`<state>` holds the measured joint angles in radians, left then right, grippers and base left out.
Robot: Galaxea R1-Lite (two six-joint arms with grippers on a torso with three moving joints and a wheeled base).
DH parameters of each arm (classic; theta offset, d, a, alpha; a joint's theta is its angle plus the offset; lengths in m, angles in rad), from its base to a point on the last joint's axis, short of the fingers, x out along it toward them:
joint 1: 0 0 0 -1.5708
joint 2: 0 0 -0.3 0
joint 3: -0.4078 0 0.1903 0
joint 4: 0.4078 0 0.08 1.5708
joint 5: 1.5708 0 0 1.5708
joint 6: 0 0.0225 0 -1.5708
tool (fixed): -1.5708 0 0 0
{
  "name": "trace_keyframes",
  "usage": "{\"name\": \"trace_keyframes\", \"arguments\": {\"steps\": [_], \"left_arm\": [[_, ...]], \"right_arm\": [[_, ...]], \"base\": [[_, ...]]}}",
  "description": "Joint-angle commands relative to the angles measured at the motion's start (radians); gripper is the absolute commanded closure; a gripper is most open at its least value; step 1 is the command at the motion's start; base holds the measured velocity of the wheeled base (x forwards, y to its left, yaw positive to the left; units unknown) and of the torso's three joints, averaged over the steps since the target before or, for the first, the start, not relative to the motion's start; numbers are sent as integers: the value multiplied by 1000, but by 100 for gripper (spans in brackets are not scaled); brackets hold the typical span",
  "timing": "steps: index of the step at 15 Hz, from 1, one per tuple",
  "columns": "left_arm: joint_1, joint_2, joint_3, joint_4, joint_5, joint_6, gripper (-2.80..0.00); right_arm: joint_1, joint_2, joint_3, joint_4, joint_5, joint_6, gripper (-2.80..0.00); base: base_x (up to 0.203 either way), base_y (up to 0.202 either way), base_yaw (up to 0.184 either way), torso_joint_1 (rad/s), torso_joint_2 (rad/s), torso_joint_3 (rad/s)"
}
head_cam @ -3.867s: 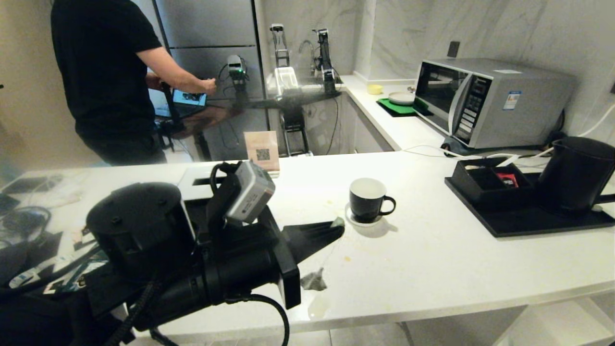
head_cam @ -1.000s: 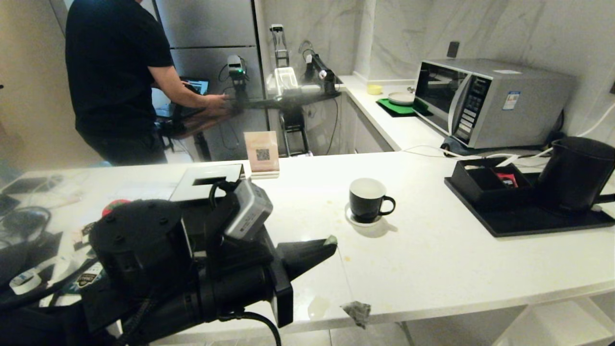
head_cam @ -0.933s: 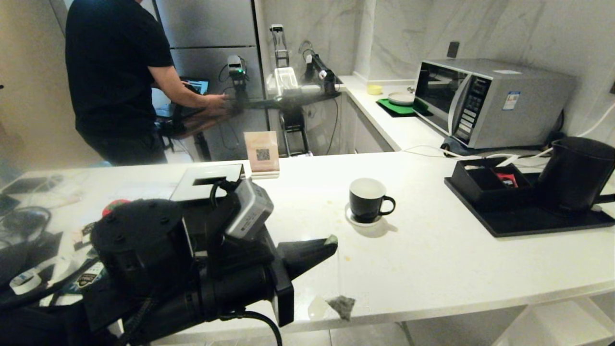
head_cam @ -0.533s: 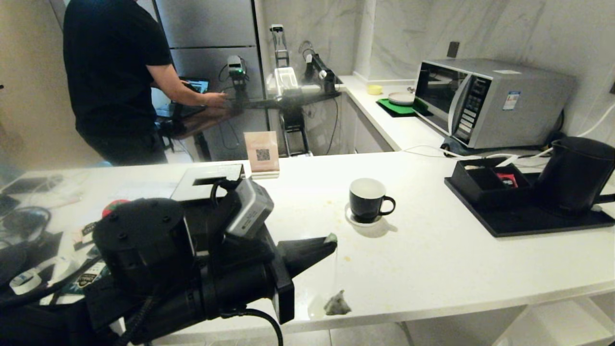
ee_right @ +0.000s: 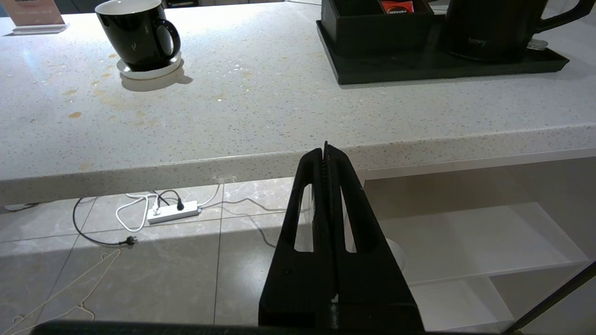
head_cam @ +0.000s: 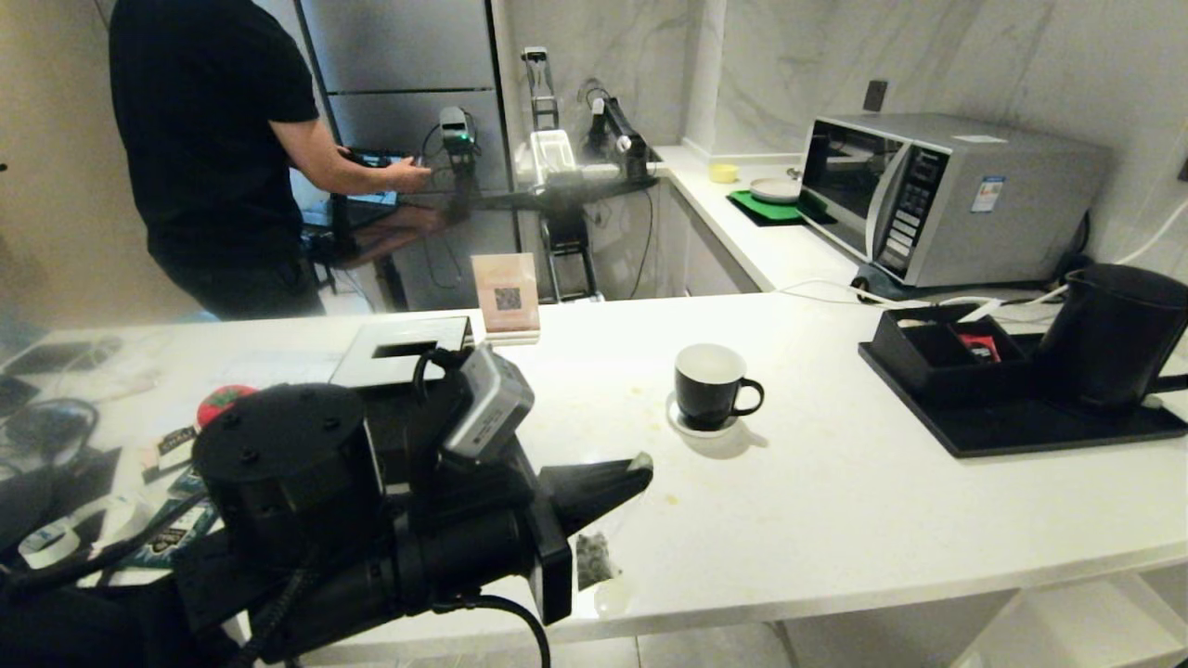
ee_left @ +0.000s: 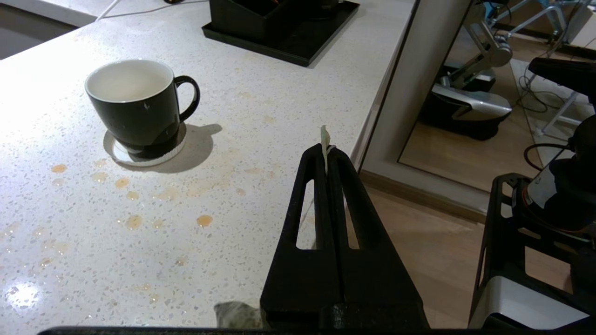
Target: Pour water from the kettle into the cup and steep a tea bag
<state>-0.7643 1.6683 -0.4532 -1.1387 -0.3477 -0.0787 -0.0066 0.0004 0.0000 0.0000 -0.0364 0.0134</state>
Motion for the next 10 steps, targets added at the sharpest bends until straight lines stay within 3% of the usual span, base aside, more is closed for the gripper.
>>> {"name": "trace_keyframes", "arguments": {"steps": [1, 10], "left_arm": [[0, 2, -2, -7, -2, -1, 0], [14, 4, -58, -6, -2, -6, 0]], "right_arm": [[0, 0, 0, 0, 0, 0, 0], [0, 0, 0, 0, 0, 0, 0]], "base": [[0, 0, 0, 0, 0, 0], [0, 0, 0, 0, 0, 0]]}}
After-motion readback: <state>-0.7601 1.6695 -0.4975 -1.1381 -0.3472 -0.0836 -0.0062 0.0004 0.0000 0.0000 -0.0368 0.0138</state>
